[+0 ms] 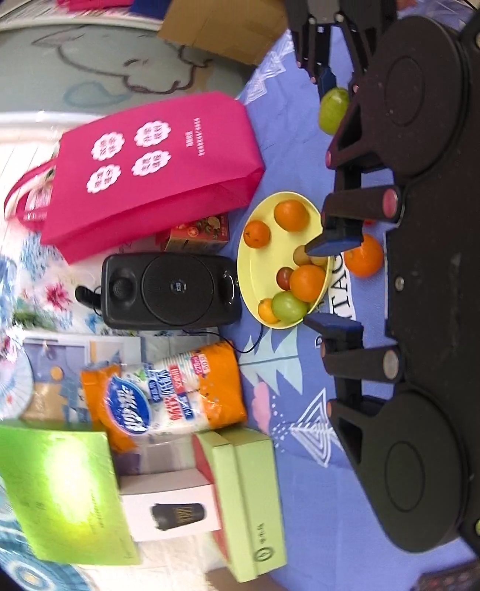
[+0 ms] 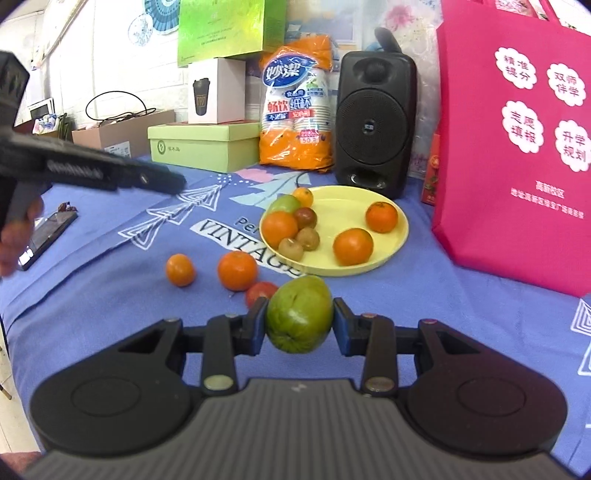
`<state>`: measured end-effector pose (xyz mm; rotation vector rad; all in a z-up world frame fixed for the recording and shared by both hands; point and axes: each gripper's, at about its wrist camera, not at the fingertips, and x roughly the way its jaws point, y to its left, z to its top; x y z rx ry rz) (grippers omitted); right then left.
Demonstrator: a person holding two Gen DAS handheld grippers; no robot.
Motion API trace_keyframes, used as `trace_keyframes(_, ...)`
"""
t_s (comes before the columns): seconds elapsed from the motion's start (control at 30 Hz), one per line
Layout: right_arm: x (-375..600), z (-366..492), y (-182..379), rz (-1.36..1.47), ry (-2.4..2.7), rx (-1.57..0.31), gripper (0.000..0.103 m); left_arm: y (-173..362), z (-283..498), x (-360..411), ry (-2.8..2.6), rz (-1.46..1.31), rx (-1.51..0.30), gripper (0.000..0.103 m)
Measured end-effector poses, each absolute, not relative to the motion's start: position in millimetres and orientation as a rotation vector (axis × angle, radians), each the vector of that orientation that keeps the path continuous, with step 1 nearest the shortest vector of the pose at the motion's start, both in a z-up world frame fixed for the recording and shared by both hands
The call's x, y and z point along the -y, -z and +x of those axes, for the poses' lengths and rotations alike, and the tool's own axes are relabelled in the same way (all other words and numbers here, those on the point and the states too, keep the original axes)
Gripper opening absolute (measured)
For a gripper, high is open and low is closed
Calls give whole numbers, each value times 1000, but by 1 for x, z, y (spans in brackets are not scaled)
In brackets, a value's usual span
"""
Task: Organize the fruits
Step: 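Place the green mango on the plate with the right tool while the left tool places its orange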
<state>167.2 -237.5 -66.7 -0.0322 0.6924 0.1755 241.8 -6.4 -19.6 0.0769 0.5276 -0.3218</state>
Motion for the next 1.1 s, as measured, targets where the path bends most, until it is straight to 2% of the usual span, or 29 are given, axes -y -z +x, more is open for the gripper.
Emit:
trace_keyframes(0.23, 235, 162, 86, -7, -200, -741, 36, 83, 242, 7, 243, 122, -644, 34)
trace_keyframes(0.4, 230, 164, 89, -13, -216, -748, 36, 110, 258, 9, 263, 20, -701, 37)
trace_keyframes(0.43, 230, 164, 89, -16, -216, -748, 36, 113, 259, 10, 260, 21, -695, 37)
trace_keyframes(0.47, 229, 164, 89, -17, -214, -749, 36, 115, 261, 11, 257, 22, -693, 32)
trace_keyframes(0.5, 229, 164, 89, -16, -211, -749, 36, 114, 262, 11, 247, 17, -692, 29)
trace_keyframes(0.83, 230, 186, 74, -53, -216, -709, 36, 81, 275, 9, 285, 12, -640, 29)
trace_keyframes(1.1, 242, 262, 66, -72, -186, -671, 36, 54, 348, 38, 359, 18, -593, 29)
